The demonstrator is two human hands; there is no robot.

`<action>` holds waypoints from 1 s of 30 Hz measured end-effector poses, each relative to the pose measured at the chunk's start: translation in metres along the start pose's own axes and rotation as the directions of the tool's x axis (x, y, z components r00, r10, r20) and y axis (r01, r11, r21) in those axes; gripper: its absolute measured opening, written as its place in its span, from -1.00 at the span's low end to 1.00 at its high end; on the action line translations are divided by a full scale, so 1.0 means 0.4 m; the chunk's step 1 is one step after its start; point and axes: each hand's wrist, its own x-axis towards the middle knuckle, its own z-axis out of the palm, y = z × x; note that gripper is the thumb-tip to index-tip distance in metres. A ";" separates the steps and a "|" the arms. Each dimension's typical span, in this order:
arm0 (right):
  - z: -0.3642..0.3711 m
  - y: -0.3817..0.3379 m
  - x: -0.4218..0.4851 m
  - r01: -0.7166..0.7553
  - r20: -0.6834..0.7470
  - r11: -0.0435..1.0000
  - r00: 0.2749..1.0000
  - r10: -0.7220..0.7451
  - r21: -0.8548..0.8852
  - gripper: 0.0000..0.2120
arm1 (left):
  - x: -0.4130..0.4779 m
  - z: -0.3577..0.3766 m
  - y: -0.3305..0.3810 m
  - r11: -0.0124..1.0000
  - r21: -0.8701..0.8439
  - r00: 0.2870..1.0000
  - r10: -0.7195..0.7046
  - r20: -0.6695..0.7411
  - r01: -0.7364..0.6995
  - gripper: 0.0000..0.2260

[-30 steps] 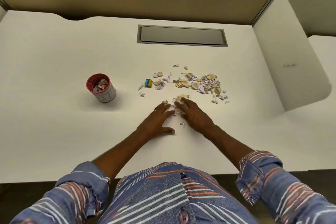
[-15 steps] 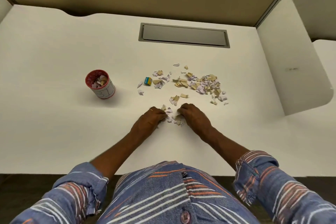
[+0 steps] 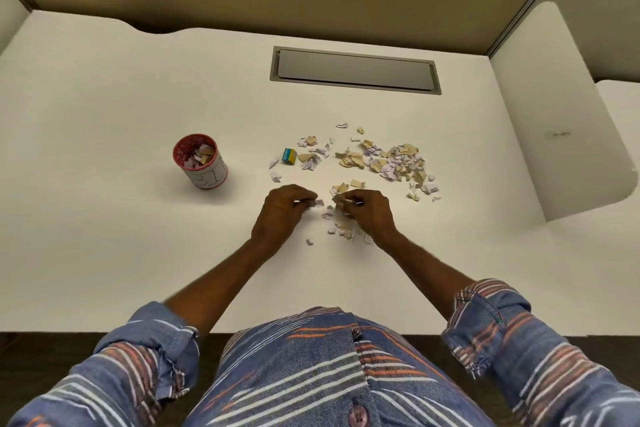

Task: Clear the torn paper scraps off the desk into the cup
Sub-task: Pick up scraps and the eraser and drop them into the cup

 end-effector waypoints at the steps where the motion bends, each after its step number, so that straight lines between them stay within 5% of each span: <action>1: 0.007 -0.009 0.002 -0.031 0.003 0.998 1.000 0.031 0.055 -0.83 | 0.007 -0.013 0.002 0.998 -0.049 0.999 -0.027 -0.027 0.026 -0.86; 7: 0.060 -0.085 0.021 -0.157 0.149 0.906 0.983 0.106 0.393 -0.79 | 0.045 -0.138 0.007 0.978 -0.201 0.972 -0.103 -0.212 0.060 -0.86; 15: 0.171 -0.197 0.039 -0.219 0.244 0.829 0.964 0.104 0.514 -0.74 | 0.088 -0.371 -0.069 0.991 -0.121 0.899 -0.111 -0.423 0.065 -0.85; 23: 0.255 -0.308 0.068 -0.184 0.263 0.827 0.964 0.045 0.532 -0.77 | 0.115 -0.458 -0.135 0.954 0.298 0.978 0.036 -0.204 0.027 -0.84; 30: 0.308 -0.397 0.089 -0.117 0.256 0.858 0.966 -0.017 0.500 -0.79 | 0.113 -0.466 -0.151 0.942 0.334 0.979 0.040 -0.198 0.029 -0.83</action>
